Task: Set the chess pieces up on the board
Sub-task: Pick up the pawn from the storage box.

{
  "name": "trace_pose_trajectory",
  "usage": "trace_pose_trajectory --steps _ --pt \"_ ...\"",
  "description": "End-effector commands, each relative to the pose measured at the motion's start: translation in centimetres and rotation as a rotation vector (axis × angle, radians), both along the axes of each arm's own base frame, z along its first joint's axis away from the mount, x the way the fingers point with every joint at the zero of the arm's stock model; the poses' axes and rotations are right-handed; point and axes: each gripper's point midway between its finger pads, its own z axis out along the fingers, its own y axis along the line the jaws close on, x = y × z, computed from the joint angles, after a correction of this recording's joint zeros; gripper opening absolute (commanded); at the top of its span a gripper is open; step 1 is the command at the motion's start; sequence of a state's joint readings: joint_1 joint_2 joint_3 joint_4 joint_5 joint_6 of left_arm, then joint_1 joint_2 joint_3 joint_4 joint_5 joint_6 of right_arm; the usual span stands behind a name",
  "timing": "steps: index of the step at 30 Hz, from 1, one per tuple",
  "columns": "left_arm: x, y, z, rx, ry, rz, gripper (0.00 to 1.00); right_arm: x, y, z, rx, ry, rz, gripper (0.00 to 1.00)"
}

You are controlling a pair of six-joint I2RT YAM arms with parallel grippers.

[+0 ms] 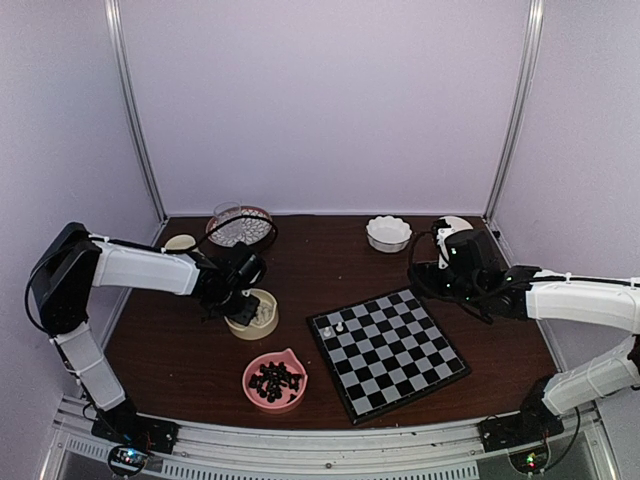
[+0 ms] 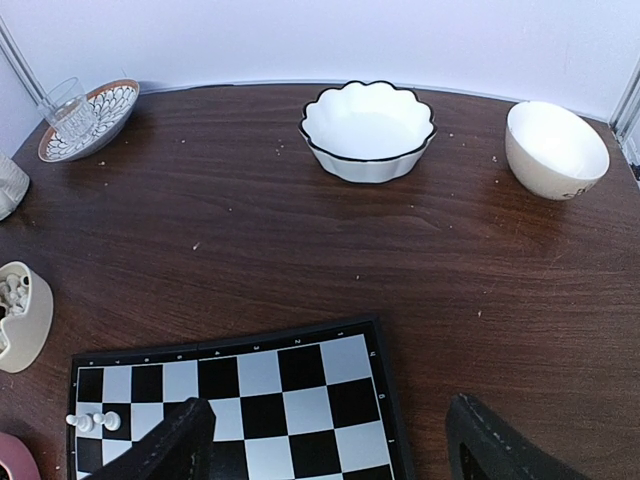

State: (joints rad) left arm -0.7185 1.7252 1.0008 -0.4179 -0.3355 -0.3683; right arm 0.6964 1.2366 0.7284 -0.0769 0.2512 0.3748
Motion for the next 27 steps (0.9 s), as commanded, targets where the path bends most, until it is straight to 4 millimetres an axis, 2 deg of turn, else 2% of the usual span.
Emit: trace_pose_trajectory --steps 1,13,16,21,25,27 --pt "0.5 -0.1 -0.1 -0.011 0.012 0.017 0.24 0.0 0.5 -0.1 0.019 0.002 0.0 0.83" --pt "0.2 -0.5 -0.3 -0.031 0.045 0.01 0.21 0.1 0.6 -0.2 0.019 0.005 0.001 0.83" --pt "0.0 -0.7 -1.0 -0.03 0.072 0.002 0.25 0.1 0.6 -0.2 0.018 0.005 0.002 0.83" --pt "0.0 -0.9 -1.5 -0.026 0.091 -0.002 0.26 0.1 0.6 -0.2 0.019 0.006 0.002 0.82" --pt "0.0 -0.7 -1.5 -0.03 0.094 0.02 0.24 0.1 0.5 -0.1 0.021 0.003 0.002 0.82" --pt "0.0 -0.7 -1.0 -0.051 0.082 0.028 0.19 0.0 0.5 -0.1 0.022 0.001 0.001 0.82"
